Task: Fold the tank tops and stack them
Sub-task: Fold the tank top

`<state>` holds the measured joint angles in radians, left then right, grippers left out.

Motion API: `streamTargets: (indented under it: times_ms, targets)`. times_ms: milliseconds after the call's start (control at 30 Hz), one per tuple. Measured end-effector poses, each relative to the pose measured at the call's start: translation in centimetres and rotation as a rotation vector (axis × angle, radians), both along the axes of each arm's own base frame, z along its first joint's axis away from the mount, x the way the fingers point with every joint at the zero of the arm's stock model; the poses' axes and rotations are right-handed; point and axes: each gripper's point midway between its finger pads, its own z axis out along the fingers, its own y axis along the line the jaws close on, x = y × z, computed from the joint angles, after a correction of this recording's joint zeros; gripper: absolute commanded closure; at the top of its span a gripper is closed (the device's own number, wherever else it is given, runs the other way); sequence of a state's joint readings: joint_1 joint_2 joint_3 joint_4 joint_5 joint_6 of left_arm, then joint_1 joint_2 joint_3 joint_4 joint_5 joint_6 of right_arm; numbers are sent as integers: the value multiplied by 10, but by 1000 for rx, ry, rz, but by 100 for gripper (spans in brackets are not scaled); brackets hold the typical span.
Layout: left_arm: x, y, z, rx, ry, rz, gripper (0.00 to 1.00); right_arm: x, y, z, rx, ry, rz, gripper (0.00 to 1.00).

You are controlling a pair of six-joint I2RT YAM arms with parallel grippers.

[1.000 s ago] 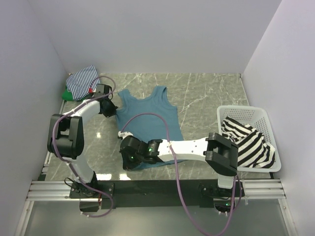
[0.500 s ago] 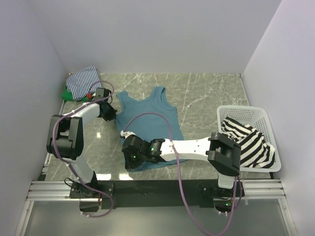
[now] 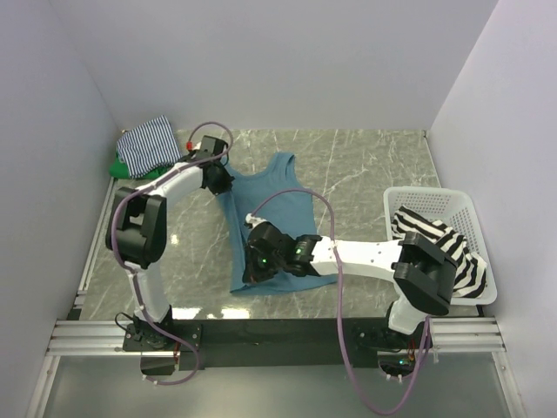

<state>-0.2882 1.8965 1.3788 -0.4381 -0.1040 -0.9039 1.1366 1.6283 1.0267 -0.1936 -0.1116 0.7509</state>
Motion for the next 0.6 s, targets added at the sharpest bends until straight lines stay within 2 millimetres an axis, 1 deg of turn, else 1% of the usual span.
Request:
streamTargets:
  times_ms: [133,267,333,433,600]
  targets:
    - [6,-23,-6,14,13,-39,99,1,-14,-15,-19,28,-26,100]
    - [7,-40,-11,28,25,-69,99,0,-29,-28,-30,49,-51,100]
    - [5,-47,-14,33,30,-84,99,0,-34,-31,-28,55,-64,100]
    - [4,-54,-19,42,42,-96,99,0,-42,-35,-28,64,-80,100]
    - [9,-61,-20,48,40,-104,99,3,-48,-37,-17,67,-102,100]
